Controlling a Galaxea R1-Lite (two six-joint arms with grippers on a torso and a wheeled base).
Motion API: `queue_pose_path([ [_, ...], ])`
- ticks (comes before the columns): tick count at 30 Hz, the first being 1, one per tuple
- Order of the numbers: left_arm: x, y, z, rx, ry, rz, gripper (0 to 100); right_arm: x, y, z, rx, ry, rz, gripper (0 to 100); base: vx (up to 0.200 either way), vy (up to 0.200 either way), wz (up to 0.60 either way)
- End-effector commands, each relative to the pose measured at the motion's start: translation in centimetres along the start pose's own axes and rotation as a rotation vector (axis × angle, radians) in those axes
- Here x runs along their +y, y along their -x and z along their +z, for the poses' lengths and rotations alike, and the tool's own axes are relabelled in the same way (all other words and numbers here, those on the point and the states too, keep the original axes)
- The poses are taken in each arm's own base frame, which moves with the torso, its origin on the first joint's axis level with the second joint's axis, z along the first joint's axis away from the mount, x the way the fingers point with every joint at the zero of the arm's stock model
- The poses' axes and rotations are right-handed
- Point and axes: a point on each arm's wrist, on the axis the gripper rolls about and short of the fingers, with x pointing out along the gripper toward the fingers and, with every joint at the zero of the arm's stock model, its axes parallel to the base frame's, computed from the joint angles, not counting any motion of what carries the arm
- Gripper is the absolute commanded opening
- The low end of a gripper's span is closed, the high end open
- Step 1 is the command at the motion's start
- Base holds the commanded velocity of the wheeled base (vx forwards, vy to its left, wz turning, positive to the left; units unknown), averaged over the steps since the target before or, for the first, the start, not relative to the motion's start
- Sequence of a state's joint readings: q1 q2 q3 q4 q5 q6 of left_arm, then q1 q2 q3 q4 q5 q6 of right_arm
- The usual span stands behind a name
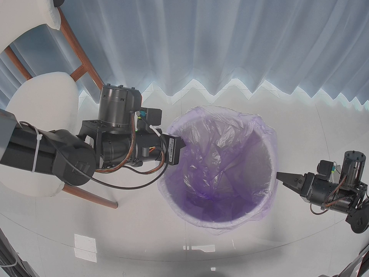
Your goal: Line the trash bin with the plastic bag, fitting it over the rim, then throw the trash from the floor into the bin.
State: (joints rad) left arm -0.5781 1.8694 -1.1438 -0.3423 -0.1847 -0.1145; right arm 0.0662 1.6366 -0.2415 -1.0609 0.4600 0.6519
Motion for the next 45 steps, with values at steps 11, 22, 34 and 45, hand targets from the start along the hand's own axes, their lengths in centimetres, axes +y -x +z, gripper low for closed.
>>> queue_pose_path([
  [11,-0.7,0.8,0.6,-0.024,-0.007,-0.017,0,-1.7,-1.8,-0.9,0.060,-0.030,-0.045,100,0.000,0.000,0.00],
  [22,-0.9,1.4,0.8,-0.033,-0.005,-0.021,0,-2.6,-3.7,-1.1,0.009,-0.003,-0.047,0,0.000,0.000,0.00],
  [34,-1.6,2.5,1.6,-0.062,0.041,-0.040,0,-3.6,-4.8,-1.8,0.029,-0.013,-0.065,0,0.000,0.000,0.00],
  [45,-1.5,2.8,-0.3,-0.006,0.049,-0.029,0,-3.8,-4.9,-1.7,-0.034,0.009,-0.078,100,0.000,0.000,0.00],
])
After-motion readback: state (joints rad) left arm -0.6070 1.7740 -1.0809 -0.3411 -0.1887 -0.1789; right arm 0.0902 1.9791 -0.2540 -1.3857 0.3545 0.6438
